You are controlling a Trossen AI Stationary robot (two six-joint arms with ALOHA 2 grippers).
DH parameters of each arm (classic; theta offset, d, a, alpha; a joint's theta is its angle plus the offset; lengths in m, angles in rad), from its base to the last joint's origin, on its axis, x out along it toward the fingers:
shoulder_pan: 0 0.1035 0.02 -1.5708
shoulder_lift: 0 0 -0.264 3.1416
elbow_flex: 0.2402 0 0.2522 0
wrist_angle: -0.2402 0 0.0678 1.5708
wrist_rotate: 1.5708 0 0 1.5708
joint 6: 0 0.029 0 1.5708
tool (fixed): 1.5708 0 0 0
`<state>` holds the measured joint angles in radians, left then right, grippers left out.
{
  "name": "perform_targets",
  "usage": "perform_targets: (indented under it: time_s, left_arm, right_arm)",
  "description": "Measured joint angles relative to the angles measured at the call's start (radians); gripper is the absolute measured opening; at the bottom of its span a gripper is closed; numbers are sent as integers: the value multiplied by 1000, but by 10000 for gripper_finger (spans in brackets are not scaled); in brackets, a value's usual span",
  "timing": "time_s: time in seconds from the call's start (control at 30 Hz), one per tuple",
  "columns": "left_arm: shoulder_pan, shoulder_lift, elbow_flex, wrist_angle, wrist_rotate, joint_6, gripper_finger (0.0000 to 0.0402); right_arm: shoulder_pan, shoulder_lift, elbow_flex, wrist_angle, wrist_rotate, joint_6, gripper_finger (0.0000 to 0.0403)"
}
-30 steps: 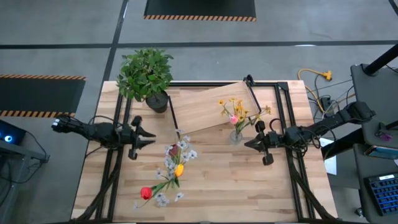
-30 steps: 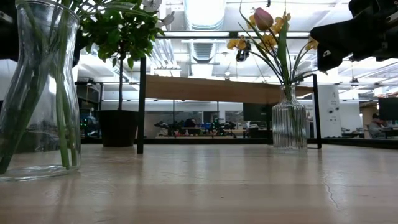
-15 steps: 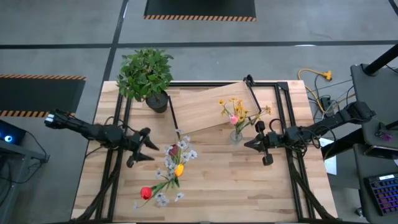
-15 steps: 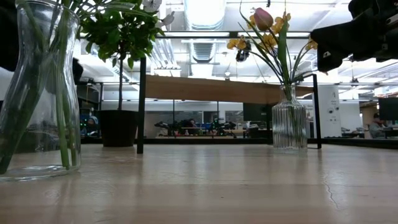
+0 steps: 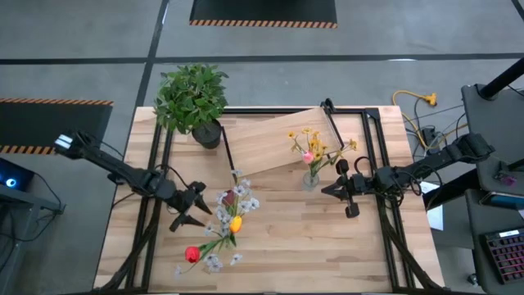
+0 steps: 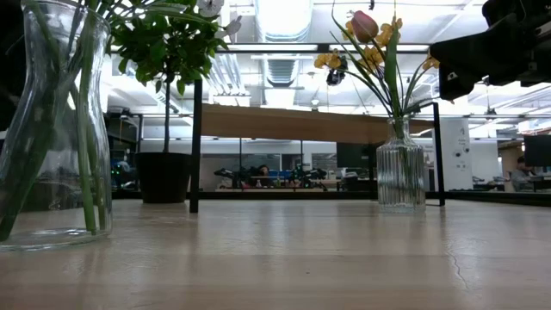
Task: Pick and place flowers into a vace then onto a shelf
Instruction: Move the bottom transparent vase on the shelf
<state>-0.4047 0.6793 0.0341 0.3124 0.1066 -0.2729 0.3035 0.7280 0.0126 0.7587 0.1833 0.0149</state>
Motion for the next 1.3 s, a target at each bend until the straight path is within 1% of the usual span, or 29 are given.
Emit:
perform_targets:
  time_s: [0.23,0.4,0.63,0.8,1.1,1.3]
  left_arm:
    - [-29,144,1,223,-11,35,216]
    - [-29,248,1,316,-11,68,216]
    - [-30,386,1,497,-10,87,216]
    - [-52,459,29,526,-7,107,216]
    - [-95,616,159,524,-2,167,216]
    - [-99,661,194,522,-3,159,216]
  right_arm:
    - [0,0,0,-1,0,-19,9]
    - [0,0,0,-1,0,-19,9]
    - [0,0,0,-1,0,-18,9]
    - [0,0,0,-1,0,-19,9]
    - [0,0,0,-2,1,-18,9]
    - [0,0,0,-2,1,-19,9]
